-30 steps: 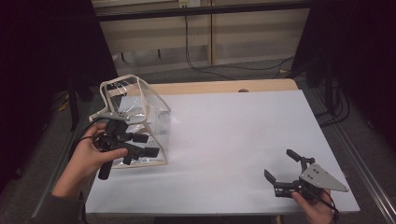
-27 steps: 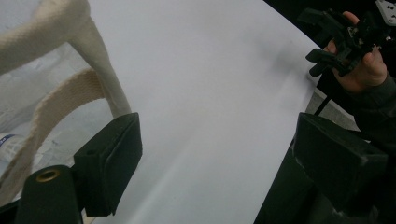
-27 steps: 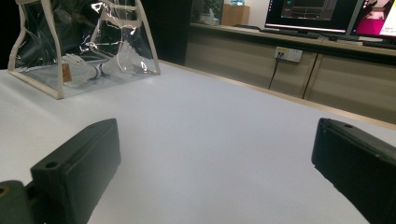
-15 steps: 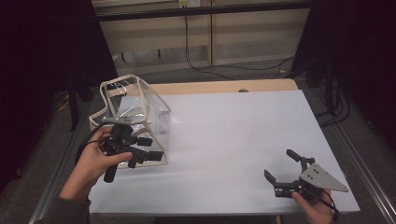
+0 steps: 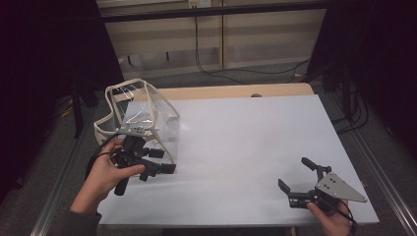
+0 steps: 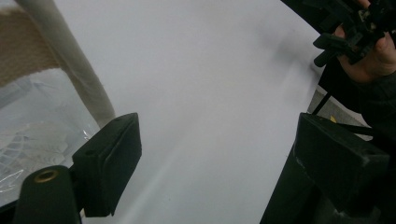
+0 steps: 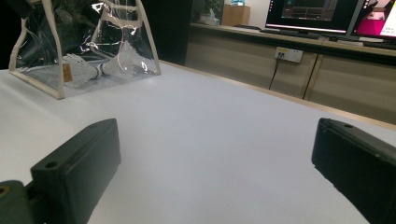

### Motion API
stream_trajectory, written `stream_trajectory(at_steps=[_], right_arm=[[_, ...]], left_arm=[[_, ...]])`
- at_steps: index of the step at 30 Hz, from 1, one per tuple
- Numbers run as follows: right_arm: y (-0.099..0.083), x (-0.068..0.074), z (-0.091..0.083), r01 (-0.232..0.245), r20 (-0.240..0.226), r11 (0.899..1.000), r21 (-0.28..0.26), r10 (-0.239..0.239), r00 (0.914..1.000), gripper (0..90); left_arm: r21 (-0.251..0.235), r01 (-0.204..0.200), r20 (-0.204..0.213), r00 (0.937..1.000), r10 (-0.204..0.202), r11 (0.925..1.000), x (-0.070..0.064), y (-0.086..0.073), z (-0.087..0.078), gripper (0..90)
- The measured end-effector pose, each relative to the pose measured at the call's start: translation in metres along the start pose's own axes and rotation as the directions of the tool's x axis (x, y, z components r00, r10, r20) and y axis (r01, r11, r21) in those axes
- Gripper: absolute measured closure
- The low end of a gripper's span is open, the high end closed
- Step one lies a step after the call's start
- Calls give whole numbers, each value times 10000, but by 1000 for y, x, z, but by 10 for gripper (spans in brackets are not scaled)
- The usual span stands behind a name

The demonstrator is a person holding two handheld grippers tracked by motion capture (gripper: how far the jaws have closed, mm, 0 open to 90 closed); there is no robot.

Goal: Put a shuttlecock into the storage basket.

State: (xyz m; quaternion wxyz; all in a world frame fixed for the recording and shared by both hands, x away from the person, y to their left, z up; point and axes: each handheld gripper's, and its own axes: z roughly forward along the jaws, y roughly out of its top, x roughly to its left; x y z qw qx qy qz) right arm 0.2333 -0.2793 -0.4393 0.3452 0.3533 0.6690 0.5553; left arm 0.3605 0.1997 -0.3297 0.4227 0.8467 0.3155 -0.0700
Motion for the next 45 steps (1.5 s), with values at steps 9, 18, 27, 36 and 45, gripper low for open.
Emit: stream_trajectory(at_steps=[9,18,27,36,45], right_arm=[[0,0,0,16,25,10000,8,-16,10000,15],[0,0,0,18,25,10000,-13,-17,10000,15],[0,-1,0,27,27,10000,1,-27,10000,15],[0,0,0,14,20,10000,10,-14,10000,15],[0,0,0,17,11,10000,12,-17,10000,15]], left_arm=[[155,-70,-18,10000,70,9999,1,-5,9,152],[246,-76,-12,10000,76,9997,2,-11,17,152],[289,-32,-15,10000,32,9996,4,-16,23,152],[367,-37,17,10000,37,9993,5,-20,28,153],[464,10,25,10000,-11,9989,6,-24,33,153]])
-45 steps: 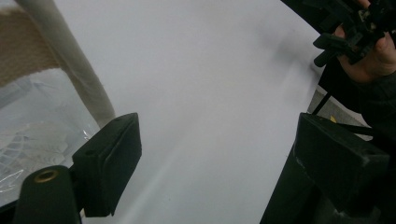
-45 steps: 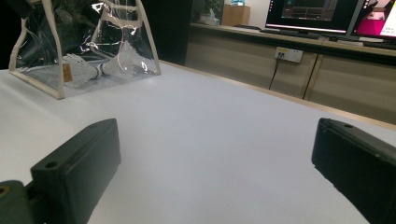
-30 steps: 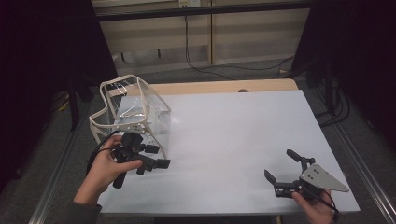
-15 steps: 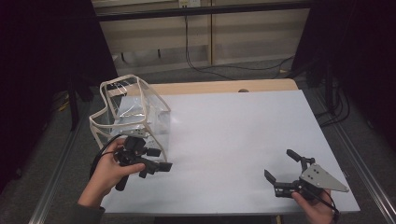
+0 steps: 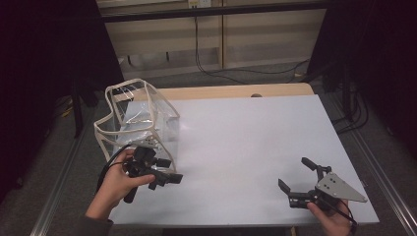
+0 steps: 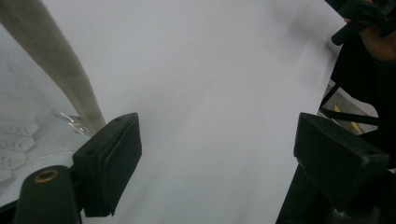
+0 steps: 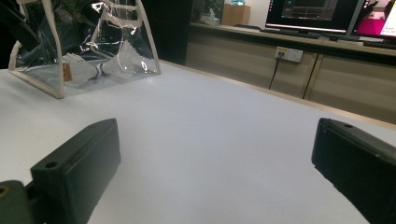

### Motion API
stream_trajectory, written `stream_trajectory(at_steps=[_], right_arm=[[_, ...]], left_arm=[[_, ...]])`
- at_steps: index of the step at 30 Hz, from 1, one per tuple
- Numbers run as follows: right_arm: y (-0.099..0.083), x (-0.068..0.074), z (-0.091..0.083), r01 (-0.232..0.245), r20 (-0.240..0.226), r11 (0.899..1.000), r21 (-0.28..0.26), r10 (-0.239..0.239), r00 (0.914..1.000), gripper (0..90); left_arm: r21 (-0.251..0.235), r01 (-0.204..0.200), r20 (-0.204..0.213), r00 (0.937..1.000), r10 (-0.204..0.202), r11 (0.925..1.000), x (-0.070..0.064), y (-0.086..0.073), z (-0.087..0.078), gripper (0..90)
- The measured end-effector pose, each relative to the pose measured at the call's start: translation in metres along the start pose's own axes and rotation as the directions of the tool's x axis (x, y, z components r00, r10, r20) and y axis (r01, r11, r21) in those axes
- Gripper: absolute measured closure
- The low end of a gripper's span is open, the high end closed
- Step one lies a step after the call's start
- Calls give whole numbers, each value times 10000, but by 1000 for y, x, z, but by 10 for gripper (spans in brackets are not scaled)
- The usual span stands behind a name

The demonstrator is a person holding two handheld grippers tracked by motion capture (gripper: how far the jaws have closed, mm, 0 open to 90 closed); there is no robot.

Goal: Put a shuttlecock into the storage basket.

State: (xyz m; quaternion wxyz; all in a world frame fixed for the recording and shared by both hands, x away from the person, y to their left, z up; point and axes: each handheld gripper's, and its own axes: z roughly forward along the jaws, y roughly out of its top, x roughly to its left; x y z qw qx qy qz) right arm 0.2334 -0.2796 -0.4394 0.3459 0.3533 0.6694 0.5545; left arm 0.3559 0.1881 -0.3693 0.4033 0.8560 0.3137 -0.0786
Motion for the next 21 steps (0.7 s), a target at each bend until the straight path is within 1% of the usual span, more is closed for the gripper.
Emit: stream_trajectory(at_steps=[11,21], right_arm=[[0,0,0,8,8,10000,13,-8,10000,15],[0,0,0,-1,1,10000,19,1,10000,15]], left_arm=[[73,74,-12,10000,-74,9999,2,-5,4,151],[115,-7,-24,10000,7,9999,3,-10,9,149]])
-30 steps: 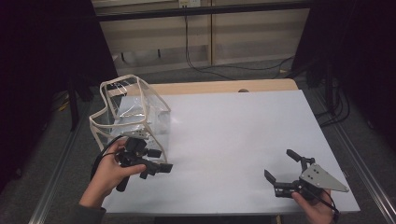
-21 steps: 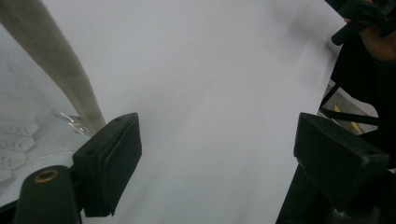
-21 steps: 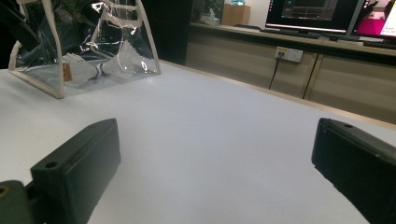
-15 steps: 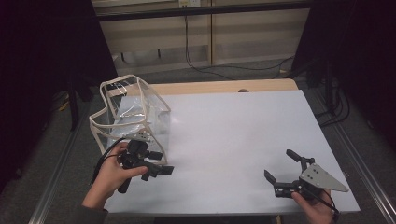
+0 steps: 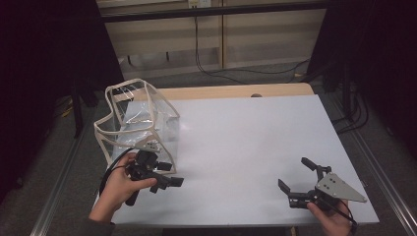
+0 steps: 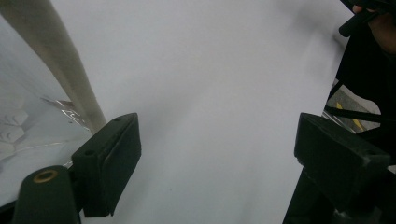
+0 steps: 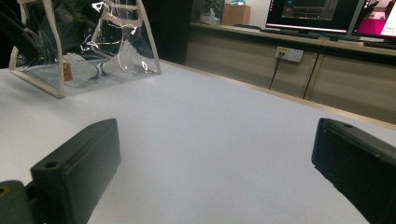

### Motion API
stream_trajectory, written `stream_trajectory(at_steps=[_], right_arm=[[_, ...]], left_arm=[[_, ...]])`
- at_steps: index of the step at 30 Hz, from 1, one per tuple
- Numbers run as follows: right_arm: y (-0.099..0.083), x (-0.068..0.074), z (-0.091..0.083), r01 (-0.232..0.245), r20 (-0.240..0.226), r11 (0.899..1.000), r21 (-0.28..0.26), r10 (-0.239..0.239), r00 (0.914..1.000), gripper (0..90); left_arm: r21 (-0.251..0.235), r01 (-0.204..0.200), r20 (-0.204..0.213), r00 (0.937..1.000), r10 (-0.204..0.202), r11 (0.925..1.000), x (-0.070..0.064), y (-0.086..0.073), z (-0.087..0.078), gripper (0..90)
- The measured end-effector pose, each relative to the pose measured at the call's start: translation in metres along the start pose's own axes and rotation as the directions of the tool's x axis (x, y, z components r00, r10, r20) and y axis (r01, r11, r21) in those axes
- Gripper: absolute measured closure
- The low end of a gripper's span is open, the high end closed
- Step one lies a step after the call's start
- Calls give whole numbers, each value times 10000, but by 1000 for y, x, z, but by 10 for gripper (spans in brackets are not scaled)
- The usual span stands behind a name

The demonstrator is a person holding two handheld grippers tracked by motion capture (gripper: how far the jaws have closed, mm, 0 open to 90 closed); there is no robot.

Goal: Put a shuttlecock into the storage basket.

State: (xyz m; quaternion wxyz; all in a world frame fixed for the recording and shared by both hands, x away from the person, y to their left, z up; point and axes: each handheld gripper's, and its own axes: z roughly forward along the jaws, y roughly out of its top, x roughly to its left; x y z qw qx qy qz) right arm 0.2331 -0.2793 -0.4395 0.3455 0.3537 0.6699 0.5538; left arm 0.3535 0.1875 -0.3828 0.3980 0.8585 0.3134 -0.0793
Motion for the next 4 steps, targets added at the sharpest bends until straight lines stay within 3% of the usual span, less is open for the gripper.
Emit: stream_trajectory(at_steps=[4], right_arm=[[0,0,0,9,14,10000,-1,-9,10000,15]], left_arm=[[-29,-14,3,10000,14,10000,0,-2,2,148]])
